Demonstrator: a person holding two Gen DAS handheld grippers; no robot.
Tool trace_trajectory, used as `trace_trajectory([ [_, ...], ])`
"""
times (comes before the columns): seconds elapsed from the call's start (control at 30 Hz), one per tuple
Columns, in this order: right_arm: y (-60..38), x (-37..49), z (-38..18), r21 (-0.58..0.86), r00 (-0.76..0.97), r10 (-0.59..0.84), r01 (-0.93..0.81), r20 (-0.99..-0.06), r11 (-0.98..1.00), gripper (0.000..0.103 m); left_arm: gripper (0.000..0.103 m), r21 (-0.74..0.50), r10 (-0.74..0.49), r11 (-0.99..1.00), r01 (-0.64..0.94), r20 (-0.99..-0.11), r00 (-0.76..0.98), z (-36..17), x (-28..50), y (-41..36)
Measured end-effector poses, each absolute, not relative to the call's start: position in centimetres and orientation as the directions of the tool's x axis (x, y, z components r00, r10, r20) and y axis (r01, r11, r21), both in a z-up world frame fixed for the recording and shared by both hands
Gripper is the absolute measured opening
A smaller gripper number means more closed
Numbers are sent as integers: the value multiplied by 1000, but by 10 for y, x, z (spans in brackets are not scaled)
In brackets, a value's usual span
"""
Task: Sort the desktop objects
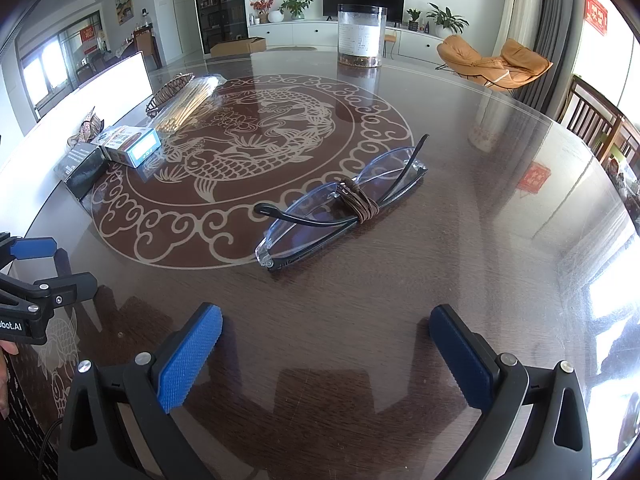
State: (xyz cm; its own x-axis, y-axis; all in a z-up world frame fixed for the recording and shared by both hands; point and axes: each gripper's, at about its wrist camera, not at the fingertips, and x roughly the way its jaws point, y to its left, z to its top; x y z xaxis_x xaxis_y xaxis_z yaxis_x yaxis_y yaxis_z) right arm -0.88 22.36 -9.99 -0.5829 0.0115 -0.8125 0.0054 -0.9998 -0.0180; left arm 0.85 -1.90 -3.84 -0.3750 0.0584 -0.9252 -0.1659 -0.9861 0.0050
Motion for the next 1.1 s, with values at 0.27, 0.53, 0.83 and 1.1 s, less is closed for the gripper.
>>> trace_trajectory([
  [0.27,224,-9,-100,-18,-583,11,5,-812,-1000,103,103,6,58,-986,-165,-925,-375,-38,9,-21],
  [0.53,224,-9,-99,-18,-583,11,5,-812,-1000,103,103,5,57,-986,-166,-927,-371,-37,12,-23],
  [0.83,224,-9,-99,-18,-583,11,5,-812,-1000,103,103,5,55,-987,-160,-927,-371,-37,12,-25],
  [1.1,224,-8,-99,-18,-583,12,5,-812,-1000,103,103,6,52,-988,-154,-927,-372,-36,12,-26],
])
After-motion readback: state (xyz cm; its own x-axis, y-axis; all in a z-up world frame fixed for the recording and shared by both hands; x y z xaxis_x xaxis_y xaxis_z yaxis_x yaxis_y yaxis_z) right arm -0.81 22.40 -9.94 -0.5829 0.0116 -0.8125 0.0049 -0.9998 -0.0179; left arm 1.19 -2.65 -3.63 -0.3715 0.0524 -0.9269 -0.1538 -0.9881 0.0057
